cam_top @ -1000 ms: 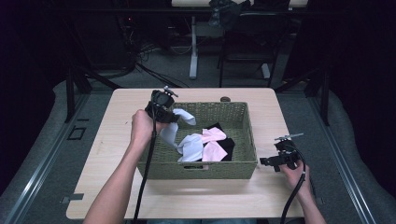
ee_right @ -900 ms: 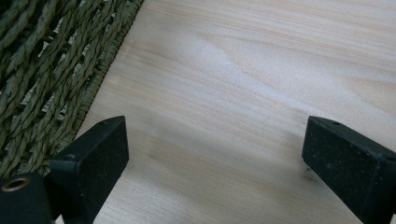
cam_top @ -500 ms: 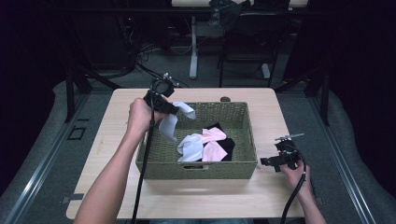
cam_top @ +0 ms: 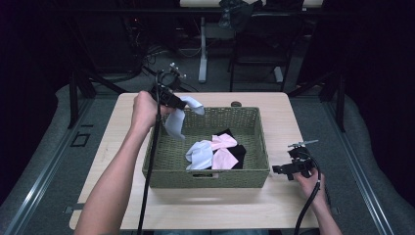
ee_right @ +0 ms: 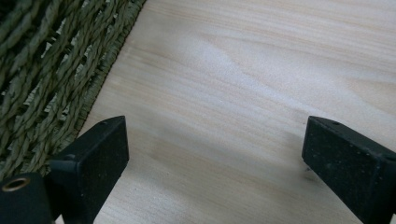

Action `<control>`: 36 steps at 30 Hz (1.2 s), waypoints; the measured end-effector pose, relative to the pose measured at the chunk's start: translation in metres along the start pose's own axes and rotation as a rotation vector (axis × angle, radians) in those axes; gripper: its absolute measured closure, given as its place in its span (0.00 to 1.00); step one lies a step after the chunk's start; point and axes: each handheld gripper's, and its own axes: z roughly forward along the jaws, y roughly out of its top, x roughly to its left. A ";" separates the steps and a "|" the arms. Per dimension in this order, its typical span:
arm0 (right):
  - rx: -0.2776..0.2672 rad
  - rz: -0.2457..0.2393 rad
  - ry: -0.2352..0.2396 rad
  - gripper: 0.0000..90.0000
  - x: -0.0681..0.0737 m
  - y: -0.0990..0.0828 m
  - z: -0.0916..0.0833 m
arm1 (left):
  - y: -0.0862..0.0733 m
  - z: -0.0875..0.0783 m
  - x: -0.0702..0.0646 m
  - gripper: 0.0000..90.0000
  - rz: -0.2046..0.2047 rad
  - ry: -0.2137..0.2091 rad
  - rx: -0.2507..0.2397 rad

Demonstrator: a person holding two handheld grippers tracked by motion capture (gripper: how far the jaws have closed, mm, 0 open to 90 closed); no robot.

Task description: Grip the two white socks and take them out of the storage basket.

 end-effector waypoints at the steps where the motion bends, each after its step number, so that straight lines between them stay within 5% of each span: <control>1: 0.002 -0.001 0.001 0.08 0.000 0.000 0.000 | 0.000 0.000 0.000 0.95 0.000 0.000 0.000; 10: 0.004 0.001 0.000 0.08 -0.001 0.000 0.001 | 0.011 -0.027 0.009 0.95 -0.008 0.042 -0.022; 21: 0.007 -0.004 -0.002 0.08 0.001 0.001 0.001 | 0.006 -0.054 0.022 0.95 -0.038 0.093 -0.039; 36: 0.007 -0.004 -0.003 0.08 0.001 0.001 0.001 | -0.040 -0.087 0.058 0.95 -0.141 0.155 -0.045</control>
